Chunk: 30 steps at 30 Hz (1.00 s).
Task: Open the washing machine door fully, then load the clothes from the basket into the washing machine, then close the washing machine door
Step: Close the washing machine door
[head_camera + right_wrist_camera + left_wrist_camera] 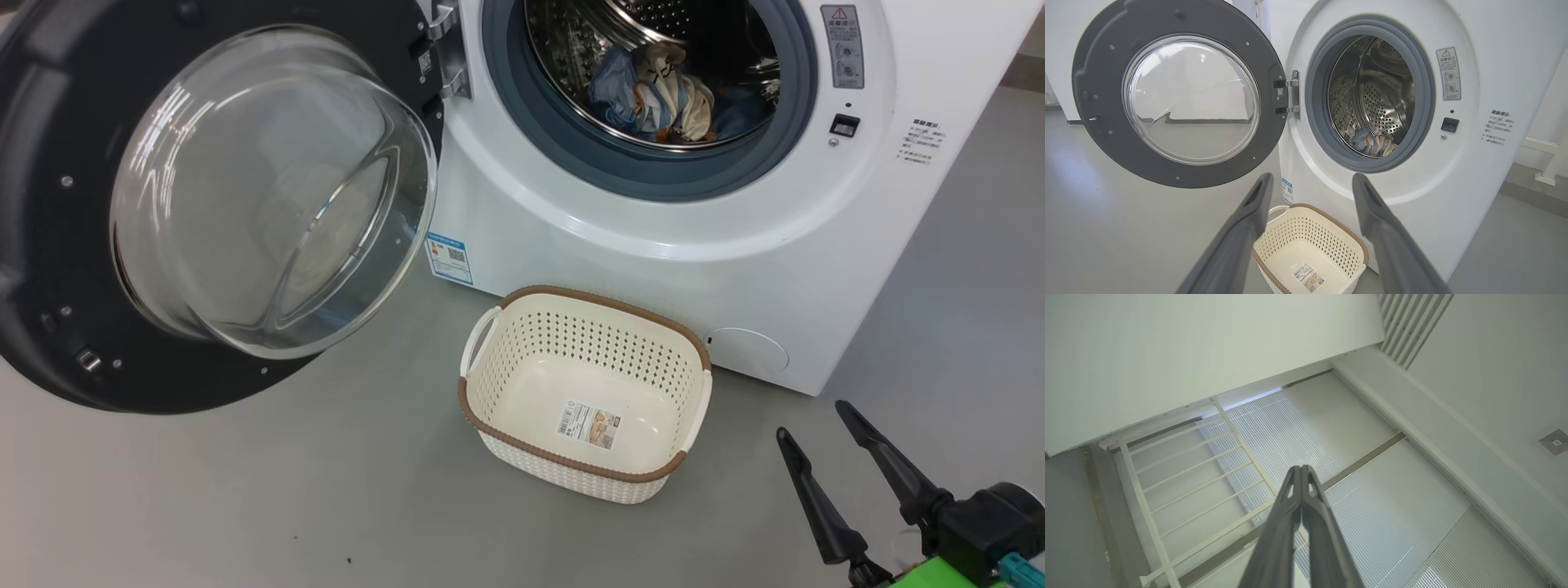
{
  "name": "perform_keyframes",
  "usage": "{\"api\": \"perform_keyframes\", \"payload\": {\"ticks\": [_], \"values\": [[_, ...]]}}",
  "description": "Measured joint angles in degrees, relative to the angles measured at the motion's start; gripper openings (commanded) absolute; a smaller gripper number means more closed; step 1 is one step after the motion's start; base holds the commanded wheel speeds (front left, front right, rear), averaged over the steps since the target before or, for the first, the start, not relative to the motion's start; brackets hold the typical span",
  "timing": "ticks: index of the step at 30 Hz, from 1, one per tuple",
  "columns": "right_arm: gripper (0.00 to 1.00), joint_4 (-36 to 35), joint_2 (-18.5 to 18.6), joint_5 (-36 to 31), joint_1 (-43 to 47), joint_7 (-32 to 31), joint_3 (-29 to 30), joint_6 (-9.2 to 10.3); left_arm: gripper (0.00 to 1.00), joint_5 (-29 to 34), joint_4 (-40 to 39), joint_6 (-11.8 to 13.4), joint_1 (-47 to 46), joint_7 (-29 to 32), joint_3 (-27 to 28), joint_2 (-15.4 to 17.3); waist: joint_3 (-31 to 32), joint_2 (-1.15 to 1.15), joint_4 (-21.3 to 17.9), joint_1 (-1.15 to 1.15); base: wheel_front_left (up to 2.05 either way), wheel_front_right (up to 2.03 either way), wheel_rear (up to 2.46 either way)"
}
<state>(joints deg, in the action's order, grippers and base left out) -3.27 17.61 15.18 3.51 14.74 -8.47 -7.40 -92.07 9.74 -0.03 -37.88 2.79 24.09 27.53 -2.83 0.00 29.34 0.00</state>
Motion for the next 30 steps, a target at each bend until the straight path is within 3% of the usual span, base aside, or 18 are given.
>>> {"api": "perform_keyframes", "payload": {"ticks": [6, 12, 18, 30], "values": [[1.00, -0.9, 0.6, -0.6, 0.9, 0.0, 0.1, 0.00, 0.00, -0.3, 13.6, 4.3, -2.6, 2.4, 0.7, 4.6, -1.0, 0.00, -0.8, 0.00, 0.00, 0.00, 0.00], [1.00, -2.0, 3.0, -0.6, 0.9, 0.0, 0.0, 0.00, 0.00, -0.8, 20.6, 9.1, -2.8, 4.6, 1.6, 6.5, -3.4, 0.00, -1.9, 0.00, 0.00, 0.00, 0.00], [1.00, -3.6, 5.9, -0.5, 0.4, 0.0, 0.3, 0.00, 0.00, -0.3, 21.0, 11.7, -2.1, 8.6, 0.1, 8.4, -6.8, 0.00, -2.9, 0.00, 0.00, 0.00, 0.00], [1.00, -5.3, 8.4, -0.4, -1.0, 0.0, 1.7, 0.00, 0.00, 0.9, 18.5, 14.5, 1.4, 11.5, -3.3, 7.7, -12.6, 0.00, -4.7, 0.00, 0.00, 0.00, 0.00]]}}
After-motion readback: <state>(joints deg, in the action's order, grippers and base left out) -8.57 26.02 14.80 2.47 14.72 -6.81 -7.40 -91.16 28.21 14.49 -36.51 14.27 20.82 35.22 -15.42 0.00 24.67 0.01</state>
